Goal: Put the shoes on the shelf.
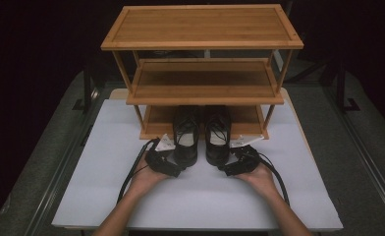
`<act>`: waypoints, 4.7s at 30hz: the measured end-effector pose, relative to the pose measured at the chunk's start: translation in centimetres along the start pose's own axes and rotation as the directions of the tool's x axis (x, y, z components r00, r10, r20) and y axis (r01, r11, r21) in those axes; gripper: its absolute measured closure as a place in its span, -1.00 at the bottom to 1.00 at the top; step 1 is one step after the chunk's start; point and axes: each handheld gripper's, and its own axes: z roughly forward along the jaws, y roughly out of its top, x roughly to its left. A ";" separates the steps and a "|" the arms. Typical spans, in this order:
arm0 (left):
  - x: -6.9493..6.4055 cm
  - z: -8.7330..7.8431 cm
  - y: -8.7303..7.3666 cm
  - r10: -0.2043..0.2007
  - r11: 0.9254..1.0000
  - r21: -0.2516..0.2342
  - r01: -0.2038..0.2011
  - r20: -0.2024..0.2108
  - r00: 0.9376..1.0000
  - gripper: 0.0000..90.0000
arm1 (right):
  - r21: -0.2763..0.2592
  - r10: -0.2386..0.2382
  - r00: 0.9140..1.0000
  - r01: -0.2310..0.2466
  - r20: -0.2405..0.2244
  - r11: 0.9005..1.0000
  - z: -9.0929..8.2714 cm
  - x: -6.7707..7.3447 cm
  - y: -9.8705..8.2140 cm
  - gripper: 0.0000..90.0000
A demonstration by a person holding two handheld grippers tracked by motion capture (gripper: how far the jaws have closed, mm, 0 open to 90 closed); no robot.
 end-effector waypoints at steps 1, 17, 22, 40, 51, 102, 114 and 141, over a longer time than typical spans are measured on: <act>0.0 0.0 0.1 0.004 1.000 -0.001 -0.004 0.000 1.000 -0.83 | -0.006 0.006 1.000 -0.006 -0.011 1.000 0.0 0.1 0.1 -0.63; -0.4 0.4 0.6 0.003 1.000 0.003 -0.003 -0.020 1.000 -0.78 | -0.017 0.018 0.998 -0.018 0.052 1.000 1.0 1.4 0.8 -0.59; -0.3 0.3 0.8 -0.016 1.000 -0.001 0.016 -0.009 1.000 -0.78 | -0.017 0.023 0.999 -0.022 0.049 1.000 0.8 1.3 1.1 -0.58; 1.1 0.2 2.9 -0.057 0.998 -0.031 0.058 0.021 0.998 -0.78 | -0.048 0.054 0.999 -0.053 0.003 0.997 0.1 -0.5 2.6 -0.58; 3.3 1.9 4.4 -0.090 0.995 -0.050 0.090 -0.006 0.996 -0.79 | -0.059 0.078 0.997 -0.076 0.026 0.995 1.0 -2.7 4.5 -0.59; 5.4 2.1 4.9 -0.100 0.994 0.038 0.100 0.002 0.995 -0.98 | -0.055 0.110 0.990 -0.105 0.088 0.993 1.0 -4.9 5.8 -0.89; 4.3 -1.7 3.7 -0.088 0.996 0.023 0.088 0.011 0.996 -0.99 | -0.052 0.083 0.991 -0.077 0.105 0.996 -1.8 -3.9 4.5 -0.94; 1.9 -12.2 -6.1 -0.111 0.994 0.009 0.112 -0.092 0.990 -0.99 | -0.046 0.136 0.970 -0.129 0.201 0.991 -10.7 -2.7 -5.5 -0.94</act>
